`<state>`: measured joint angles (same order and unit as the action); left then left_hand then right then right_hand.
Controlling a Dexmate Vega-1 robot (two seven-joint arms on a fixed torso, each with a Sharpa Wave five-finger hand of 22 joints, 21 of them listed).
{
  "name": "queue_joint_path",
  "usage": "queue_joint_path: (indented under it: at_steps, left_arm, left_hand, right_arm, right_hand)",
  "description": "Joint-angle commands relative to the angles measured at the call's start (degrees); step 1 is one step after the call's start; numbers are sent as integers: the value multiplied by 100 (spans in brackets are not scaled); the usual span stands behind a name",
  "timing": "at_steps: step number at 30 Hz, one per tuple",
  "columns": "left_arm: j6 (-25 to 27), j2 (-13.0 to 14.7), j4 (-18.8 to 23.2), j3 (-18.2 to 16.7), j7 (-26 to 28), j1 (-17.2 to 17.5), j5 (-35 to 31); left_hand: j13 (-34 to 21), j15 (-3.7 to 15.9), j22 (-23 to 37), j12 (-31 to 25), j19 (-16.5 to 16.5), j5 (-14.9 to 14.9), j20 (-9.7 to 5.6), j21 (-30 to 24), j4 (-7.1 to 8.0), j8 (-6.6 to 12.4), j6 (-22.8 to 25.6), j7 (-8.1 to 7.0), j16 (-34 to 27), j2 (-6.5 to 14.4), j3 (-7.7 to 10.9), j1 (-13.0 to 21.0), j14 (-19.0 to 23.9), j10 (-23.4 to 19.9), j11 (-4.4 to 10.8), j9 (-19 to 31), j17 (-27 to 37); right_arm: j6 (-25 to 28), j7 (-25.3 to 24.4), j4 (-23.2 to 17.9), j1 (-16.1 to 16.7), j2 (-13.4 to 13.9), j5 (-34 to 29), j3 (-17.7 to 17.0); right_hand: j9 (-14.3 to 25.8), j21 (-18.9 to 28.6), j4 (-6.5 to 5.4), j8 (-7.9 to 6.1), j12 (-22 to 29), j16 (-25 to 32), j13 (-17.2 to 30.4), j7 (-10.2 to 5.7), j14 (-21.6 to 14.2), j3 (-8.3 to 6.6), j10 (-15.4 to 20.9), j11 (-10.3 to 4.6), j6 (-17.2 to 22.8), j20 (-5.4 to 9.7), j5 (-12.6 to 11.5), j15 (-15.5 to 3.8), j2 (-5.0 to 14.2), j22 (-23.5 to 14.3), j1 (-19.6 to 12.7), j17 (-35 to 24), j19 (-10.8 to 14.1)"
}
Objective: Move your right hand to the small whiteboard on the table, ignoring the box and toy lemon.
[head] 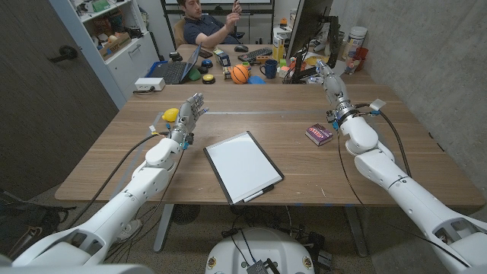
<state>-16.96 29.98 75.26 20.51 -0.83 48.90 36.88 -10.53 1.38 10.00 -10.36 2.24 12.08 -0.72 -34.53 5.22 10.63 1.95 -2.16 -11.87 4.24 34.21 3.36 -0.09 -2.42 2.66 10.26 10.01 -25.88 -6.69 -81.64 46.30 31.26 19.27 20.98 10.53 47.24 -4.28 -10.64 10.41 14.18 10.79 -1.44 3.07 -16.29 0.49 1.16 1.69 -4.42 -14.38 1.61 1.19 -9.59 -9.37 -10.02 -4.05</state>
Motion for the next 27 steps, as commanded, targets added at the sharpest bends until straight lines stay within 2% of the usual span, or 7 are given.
queue_joint_path:
  at_steps: [1, 6, 15, 27]
  left_arm:
    - [-42, 37, 15, -40, -11, 27, 23]
    - [-45, 44, 12, -51, -9, 33, 28]
    - [-50, 53, 22, -58, 5, 43, 22]
    - [-19, 52, 55, -46, 22, 46, 17]
  left_hand:
    - [-31, 52, 25, -36, 43, 40, 2, 13, -16, 26, 3, -27, -7, 49, 9, -12, -21, -49, -5, 30, 18]
    - [-31, 47, 25, -36, 45, 41, 3, 22, -16, 25, 1, -27, -6, 50, 8, -13, -20, -48, -5, 30, 18]
    - [-31, 46, 26, -37, 50, 43, 2, 40, -16, 26, 2, -28, -5, 53, 6, -14, -21, -52, -12, 30, 18]
    - [-31, 46, 27, -37, 58, 44, 3, 63, -12, 20, -17, -56, -4, 56, 1, -19, -22, -51, -1, 29, 19]
  right_arm:
    - [27, -250, -583, -63, 224, -786, 165]
    - [167, -317, -766, -70, 298, -1145, 255]
    - [44, -548, -786, -139, 313, -1883, 406]
    - [79, -823, -1073, -126, 477, -2960, 555]
  right_hand:
    - [22, -45, 2, -3, 4, -31, 13, -60, 12, 48, -79, -4, 13, -57, 11, -4, -98, -11, 9, -16, -16]
    - [22, -106, 1, 1, -4, -62, 12, -115, 56, 117, -141, -33, -15, -157, 24, 41, -172, -7, 52, -19, -16]
    - [23, -190, -12, 22, -2, -81, 11, -257, 64, 208, -205, -85, -111, -211, 32, 80, -256, -4, 119, -23, -15]
    - [23, -311, -33, 12, 26, -101, 9, -277, 70, 273, -173, -90, -148, -91, 21, 38, -284, -4, 172, -22, -96]
